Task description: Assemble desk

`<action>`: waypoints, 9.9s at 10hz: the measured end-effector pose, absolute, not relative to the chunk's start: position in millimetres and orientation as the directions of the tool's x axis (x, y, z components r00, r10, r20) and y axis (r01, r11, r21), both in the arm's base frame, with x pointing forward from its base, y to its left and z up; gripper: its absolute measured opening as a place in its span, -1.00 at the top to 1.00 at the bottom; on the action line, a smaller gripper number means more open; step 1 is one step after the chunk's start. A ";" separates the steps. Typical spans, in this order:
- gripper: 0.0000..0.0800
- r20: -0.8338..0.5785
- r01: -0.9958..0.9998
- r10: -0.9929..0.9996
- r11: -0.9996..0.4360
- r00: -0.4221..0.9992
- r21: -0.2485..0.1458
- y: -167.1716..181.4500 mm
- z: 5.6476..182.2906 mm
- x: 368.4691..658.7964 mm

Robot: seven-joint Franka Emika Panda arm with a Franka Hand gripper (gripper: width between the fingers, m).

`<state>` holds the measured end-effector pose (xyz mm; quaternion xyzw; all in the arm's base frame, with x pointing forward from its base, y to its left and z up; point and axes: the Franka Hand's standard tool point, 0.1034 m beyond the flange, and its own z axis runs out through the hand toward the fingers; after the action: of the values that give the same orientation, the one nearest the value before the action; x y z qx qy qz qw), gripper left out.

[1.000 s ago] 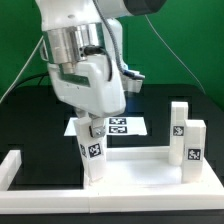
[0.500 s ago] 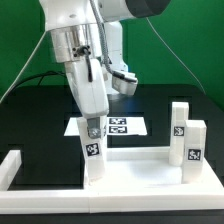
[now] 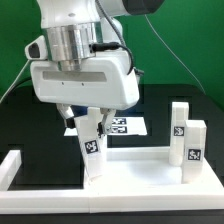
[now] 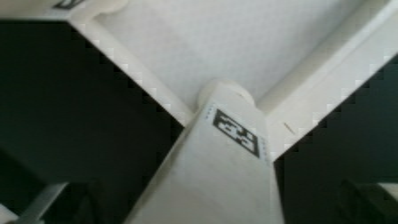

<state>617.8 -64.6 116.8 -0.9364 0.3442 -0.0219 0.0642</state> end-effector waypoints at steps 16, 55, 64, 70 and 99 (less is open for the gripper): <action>0.28 -0.014 -0.828 -0.834 -0.546 0.552 -0.126 -59.9 109.6 634.3; -0.62 -0.012 -0.068 -0.067 -0.993 0.998 -0.095 -72.4 148.6 642.6; 0.28 -0.006 -0.406 -0.406 -0.912 0.914 -0.062 -75.7 112.3 624.8; 0.27 -0.076 -0.934 -0.931 -0.351 0.356 -0.073 -66.1 111.1 633.6; -0.01 -0.066 -0.961 -0.965 -0.245 0.255 -0.126 -37.1 107.8 636.6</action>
Offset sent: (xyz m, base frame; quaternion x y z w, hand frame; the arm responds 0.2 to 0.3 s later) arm 0.0121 0.0301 0.0000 0.0037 -0.0291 -0.4113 0.9110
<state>636.6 -37.1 107.8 -0.7889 0.6104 -0.0124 0.0703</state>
